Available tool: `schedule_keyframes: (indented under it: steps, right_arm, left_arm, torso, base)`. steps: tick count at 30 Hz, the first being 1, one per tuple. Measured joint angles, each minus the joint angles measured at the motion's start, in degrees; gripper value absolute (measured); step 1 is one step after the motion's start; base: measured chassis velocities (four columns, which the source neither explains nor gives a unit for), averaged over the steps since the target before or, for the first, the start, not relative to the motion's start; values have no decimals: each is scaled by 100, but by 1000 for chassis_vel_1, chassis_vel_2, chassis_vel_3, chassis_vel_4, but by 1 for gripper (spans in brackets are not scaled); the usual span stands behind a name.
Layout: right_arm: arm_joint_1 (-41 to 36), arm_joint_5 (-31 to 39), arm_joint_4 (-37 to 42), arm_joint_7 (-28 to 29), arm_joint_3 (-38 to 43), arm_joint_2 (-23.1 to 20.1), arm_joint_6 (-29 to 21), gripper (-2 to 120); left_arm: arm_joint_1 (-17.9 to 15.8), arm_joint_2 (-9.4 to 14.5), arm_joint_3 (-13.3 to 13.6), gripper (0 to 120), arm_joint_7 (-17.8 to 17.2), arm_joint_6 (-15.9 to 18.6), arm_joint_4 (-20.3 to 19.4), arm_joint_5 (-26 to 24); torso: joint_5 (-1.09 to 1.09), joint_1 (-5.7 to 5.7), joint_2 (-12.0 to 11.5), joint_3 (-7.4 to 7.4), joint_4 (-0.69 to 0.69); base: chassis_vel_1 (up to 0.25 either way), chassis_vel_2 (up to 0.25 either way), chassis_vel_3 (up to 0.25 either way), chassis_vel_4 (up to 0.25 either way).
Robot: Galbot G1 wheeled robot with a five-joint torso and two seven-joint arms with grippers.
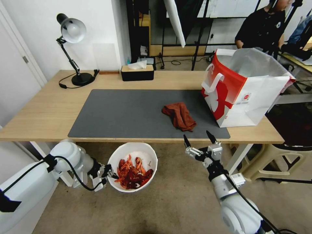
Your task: Sweep shrimp from table into container with towel, then put container into takeout bag.
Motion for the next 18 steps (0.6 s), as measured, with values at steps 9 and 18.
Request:
schedule_keyframes:
  steps: [9,18]
  right_arm:
    - [-158,-122,-77,-3,-14,100,127,100]
    - [-203,-211,-147,-2,-25,166,185,100]
  left_arm:
    - [836,333,-434,0,-91,1,-602,48]
    - [1582,617,-1281,0,-91,1,-1197,-135]
  torso:
    - [0,-1,0,0,1]
    - [0,-1,0,0,1]
  base:
    - [0,0,0,0]
    - [0,0,0,0]
